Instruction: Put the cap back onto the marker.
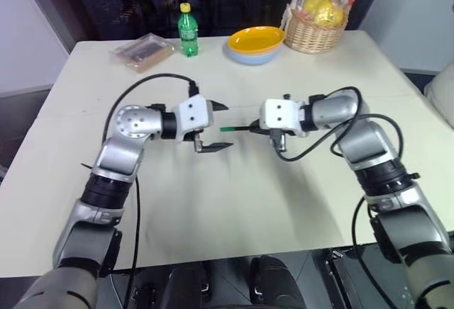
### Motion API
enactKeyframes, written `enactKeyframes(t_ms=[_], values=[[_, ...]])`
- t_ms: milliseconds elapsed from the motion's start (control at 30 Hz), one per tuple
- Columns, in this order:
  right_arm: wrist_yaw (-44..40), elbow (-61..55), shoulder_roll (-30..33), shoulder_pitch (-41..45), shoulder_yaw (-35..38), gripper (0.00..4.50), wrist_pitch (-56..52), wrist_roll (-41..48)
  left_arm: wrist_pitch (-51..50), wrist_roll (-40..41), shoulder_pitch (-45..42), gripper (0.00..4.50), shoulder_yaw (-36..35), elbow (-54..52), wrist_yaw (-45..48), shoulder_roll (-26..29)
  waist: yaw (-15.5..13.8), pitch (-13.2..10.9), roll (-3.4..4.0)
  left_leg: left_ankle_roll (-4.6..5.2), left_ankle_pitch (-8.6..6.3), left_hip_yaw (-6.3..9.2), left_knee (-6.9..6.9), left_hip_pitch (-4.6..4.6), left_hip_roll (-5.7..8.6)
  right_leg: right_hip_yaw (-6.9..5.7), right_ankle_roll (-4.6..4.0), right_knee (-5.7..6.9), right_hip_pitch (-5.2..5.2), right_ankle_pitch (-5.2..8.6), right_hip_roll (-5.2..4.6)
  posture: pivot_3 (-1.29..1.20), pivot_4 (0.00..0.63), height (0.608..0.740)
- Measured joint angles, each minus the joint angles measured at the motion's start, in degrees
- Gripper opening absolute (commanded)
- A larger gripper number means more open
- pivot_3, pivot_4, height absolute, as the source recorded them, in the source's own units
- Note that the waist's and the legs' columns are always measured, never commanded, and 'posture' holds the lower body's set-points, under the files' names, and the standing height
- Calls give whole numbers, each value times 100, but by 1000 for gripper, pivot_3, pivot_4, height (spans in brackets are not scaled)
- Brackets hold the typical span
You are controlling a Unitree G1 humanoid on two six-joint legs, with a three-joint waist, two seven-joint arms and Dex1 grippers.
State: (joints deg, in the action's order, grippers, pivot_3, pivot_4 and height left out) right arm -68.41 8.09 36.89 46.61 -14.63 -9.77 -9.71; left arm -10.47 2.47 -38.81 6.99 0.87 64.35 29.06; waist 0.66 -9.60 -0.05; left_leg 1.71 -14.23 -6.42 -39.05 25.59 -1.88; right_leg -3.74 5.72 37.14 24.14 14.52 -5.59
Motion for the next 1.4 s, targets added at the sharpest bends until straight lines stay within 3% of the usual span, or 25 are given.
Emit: enactKeyframes(t_ms=[167, 467, 667, 867, 1400], values=[[188, -169, 402, -472, 568, 0, -705, 353, -598, 325, 289, 4475, -306, -520, -344, 225, -11, 0, -1, 0, 0, 1, 0, 0, 0, 0, 0, -1, -2, 0, -1, 0, 150, 740], [1276, -1684, 631, -1386, 1953, 0, -3743, 963, -1213, 832, 670, 4475, -403, -923, -845, 163, -34, 0, -1, 10, -7, 4, 0, 0, 0, 0, -1, -1, -3, 0, -4, 0, 150, 740], [1954, -2255, 893, -2324, 2735, 0, -5115, 1116, -1327, 1070, 707, 4475, -378, -951, -967, 101, -92, 1, -2, 23, -15, 3, 0, -1, 2, 1, -2, -4, -3, 1, -6, 0, 150, 740], [2460, -2254, 969, -2928, 3142, 0, -5256, 1185, -1419, 1204, 683, 4475, -308, -931, -947, 75, -117, 1, -2, 25, -16, 3, 0, -3, 2, 2, -3, -3, -3, 1, -5, 0, 150, 740], [3599, -1451, 902, -3156, 3366, 0, -5172, 1407, -1661, 1702, 343, 4475, -119, -880, -529, 222, -134, 1, -2, 26, -15, 3, 0, -2, 4, 2, -2, -4, -5, 1, -3, 0, 150, 740]])
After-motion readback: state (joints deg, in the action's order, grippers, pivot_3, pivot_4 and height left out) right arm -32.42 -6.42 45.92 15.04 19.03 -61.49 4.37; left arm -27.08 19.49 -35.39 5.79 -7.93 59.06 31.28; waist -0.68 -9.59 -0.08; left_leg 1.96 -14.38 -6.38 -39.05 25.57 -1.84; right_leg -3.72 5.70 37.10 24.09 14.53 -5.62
